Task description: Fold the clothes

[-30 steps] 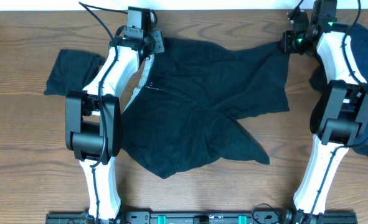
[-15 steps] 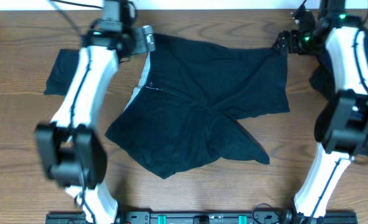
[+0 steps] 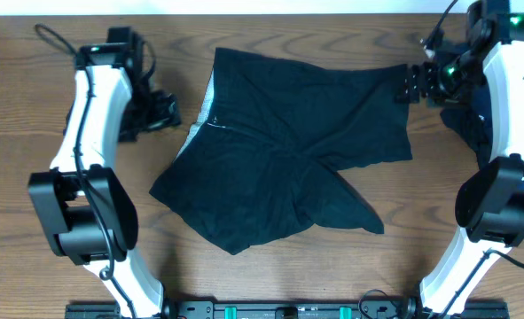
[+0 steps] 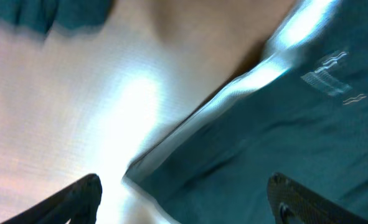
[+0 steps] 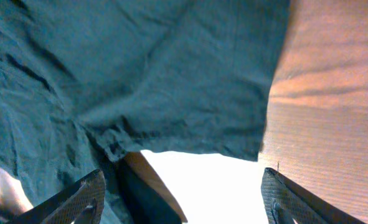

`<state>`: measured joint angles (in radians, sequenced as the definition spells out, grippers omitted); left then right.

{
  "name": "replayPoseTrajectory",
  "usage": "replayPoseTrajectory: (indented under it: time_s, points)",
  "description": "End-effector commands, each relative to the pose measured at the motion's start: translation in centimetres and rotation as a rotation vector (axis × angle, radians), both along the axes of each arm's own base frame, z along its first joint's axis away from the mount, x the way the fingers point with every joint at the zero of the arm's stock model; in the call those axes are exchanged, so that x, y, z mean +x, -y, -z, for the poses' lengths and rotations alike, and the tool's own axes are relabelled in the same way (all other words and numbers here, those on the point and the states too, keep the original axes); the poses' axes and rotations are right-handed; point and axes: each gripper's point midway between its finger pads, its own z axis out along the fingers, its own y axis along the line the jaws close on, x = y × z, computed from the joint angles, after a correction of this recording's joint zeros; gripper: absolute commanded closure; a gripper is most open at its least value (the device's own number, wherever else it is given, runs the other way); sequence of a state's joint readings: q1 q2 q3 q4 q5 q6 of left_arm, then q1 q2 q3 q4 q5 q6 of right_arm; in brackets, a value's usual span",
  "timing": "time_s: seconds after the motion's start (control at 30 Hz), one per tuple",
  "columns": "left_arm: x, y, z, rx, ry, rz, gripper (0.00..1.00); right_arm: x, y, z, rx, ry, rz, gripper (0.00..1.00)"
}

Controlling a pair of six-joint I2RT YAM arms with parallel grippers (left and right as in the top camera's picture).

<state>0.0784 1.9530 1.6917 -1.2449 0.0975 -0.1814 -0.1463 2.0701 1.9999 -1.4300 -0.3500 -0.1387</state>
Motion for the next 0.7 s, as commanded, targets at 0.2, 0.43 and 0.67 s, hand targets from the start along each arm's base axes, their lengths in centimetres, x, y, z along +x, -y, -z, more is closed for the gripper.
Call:
replayPoseTrajectory:
  time_s: [0.2, 0.43, 0.67]
  points:
    - [-4.9, -2.2, 2.2, -0.132, -0.172, -0.042, 0.14, -0.4, -0.3, 2.5, 0.009, -0.033, -0.014, 0.21]
    - [-7.4, -0.8, 6.3, -0.212, -0.221, -0.021, 0.12, -1.2, -0.4, 3.4, 0.014, -0.063, -0.027, 0.21]
    - [-7.0, 0.2, 8.3, -0.275, -0.161, 0.014, 0.13, -1.3, -0.5, 4.1, 0.016, -0.068, -0.026, 0.21]
